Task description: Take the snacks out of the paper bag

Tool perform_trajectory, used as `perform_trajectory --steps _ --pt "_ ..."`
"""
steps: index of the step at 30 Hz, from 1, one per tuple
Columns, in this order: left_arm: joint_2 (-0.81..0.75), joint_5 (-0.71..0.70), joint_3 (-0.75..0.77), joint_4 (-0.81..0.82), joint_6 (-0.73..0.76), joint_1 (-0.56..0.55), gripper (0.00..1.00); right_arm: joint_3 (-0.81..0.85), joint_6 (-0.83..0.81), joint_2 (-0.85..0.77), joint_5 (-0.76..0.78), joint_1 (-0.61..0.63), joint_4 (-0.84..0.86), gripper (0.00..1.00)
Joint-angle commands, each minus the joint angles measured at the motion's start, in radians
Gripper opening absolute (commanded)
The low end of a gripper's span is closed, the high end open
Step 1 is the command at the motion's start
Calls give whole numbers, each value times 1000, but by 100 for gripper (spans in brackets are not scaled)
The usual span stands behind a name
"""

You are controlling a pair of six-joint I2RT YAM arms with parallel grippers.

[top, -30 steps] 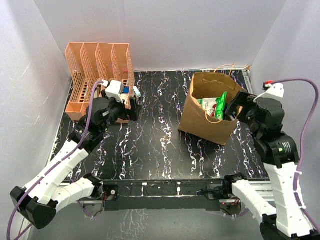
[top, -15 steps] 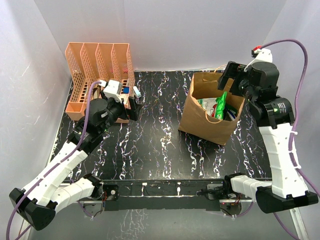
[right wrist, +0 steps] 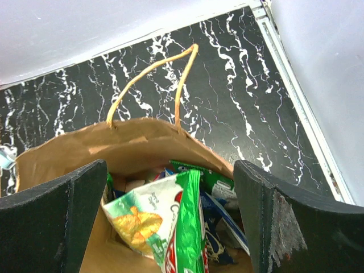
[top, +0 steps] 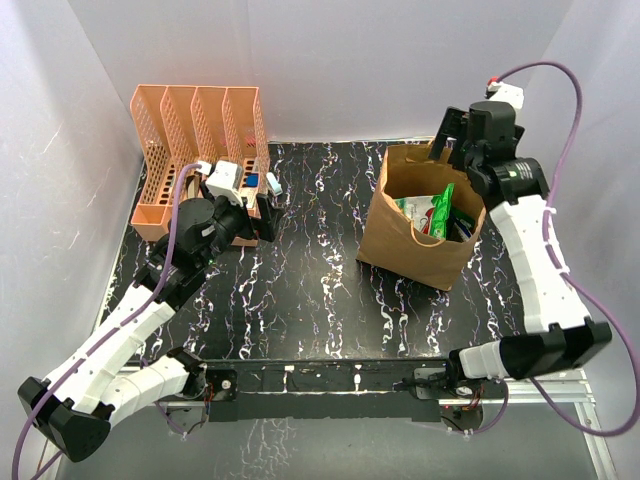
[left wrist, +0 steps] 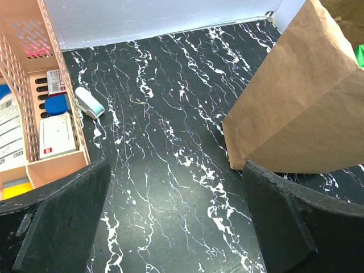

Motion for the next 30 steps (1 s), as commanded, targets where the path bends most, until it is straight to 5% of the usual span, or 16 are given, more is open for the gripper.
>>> perform_trajectory --steps 1,13,15,19,26,30 --pt "-19 -18 -2 31 -2 -6 98 50 16 47 6 -28 151 99" --pt "-16 -23 -3 30 -5 -10 98 45 -55 116 -262 -96 319 82" --pt "-14 -28 -2 31 -3 -9 98 45 -66 123 -329 -97 346 72" --pt "-8 -22 2 27 -4 -11 98 69 -74 125 -424 -97 375 33" --pt "22 35 -7 42 -23 -15 98 56 -73 90 -839 -81 458 14" --pt "21 92 34 -48 -82 -16 98 117 -76 117 -946 -1 403 8"
